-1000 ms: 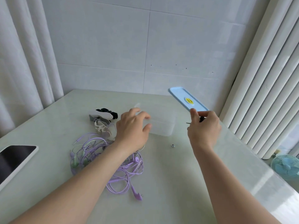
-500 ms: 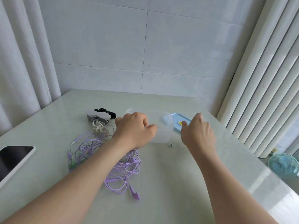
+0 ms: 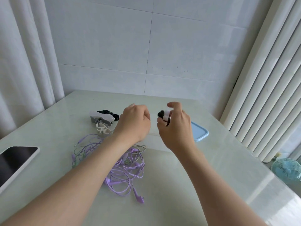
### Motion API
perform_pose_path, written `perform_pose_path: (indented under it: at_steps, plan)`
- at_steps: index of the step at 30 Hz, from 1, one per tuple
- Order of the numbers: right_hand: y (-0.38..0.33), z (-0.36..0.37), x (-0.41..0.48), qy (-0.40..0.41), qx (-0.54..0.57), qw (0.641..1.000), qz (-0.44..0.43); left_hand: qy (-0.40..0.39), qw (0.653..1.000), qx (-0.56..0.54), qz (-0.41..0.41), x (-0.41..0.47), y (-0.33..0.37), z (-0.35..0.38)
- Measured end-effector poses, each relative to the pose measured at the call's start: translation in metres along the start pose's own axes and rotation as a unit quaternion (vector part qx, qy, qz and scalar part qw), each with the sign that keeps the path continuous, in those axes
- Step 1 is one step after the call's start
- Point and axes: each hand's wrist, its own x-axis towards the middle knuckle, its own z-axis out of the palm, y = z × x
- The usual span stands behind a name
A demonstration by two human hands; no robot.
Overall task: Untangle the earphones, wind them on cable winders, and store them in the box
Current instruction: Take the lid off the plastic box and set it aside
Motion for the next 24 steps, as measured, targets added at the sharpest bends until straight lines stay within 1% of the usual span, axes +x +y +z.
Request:
perform_pose_path:
  at_steps: [2, 4, 7, 9, 11, 13, 15, 16, 17, 18, 19, 21, 24]
  plan:
    - [-0.005, 0.002, -0.002, -0.005, -0.031, 0.999, 0.004, 0.002, 1.0, 0.0, -0.004, 0.002, -0.004, -0.001]
    - [-0.009, 0.007, -0.002, -0.022, -0.072, 0.997, 0.015, -0.014, 1.0, 0.0, -0.002, 0.003, -0.007, -0.001]
    - [-0.014, 0.013, 0.001, -0.073, -0.138, 0.987, 0.03, -0.055, 0.998, -0.003, 0.01, 0.003, -0.006, 0.001]
    - [-0.017, 0.015, -0.003, -0.125, -0.202, 0.971, 0.011, -0.08, 0.997, 0.0, 0.024, 0.004, -0.007, 0.004]
    - [-0.019, 0.013, -0.006, -0.141, -0.218, 0.966, -0.004, -0.095, 0.995, -0.001, 0.024, 0.004, -0.01, 0.006]
    - [-0.019, 0.007, -0.006, -0.095, -0.178, 0.979, 0.003, -0.101, 0.995, 0.008, 0.016, 0.003, -0.011, 0.005]
    - [-0.018, -0.006, 0.0, -0.001, -0.112, 0.993, 0.021, -0.102, 0.994, 0.031, 0.016, 0.002, -0.009, 0.005]
    - [-0.016, -0.014, 0.003, 0.04, -0.103, 0.993, 0.029, -0.105, 0.993, 0.045, 0.019, 0.001, -0.007, 0.005]
    - [-0.013, -0.023, 0.006, 0.065, -0.11, 0.991, 0.044, -0.114, 0.991, 0.06, 0.023, 0.0, -0.004, 0.005]
    - [-0.009, -0.032, 0.008, 0.069, -0.127, 0.987, 0.066, -0.126, 0.989, 0.076, 0.027, 0.0, -0.002, 0.006]
    - [-0.003, -0.038, 0.009, 0.053, -0.152, 0.982, 0.093, -0.141, 0.986, 0.088, 0.027, -0.001, -0.001, 0.007]
    - [0.011, -0.045, 0.009, -0.013, -0.206, 0.969, 0.139, -0.161, 0.981, 0.104, 0.023, -0.003, 0.0, 0.01]
    - [0.024, -0.048, 0.012, -0.091, -0.214, 0.958, 0.165, -0.165, 0.977, 0.131, 0.033, -0.005, -0.004, 0.012]
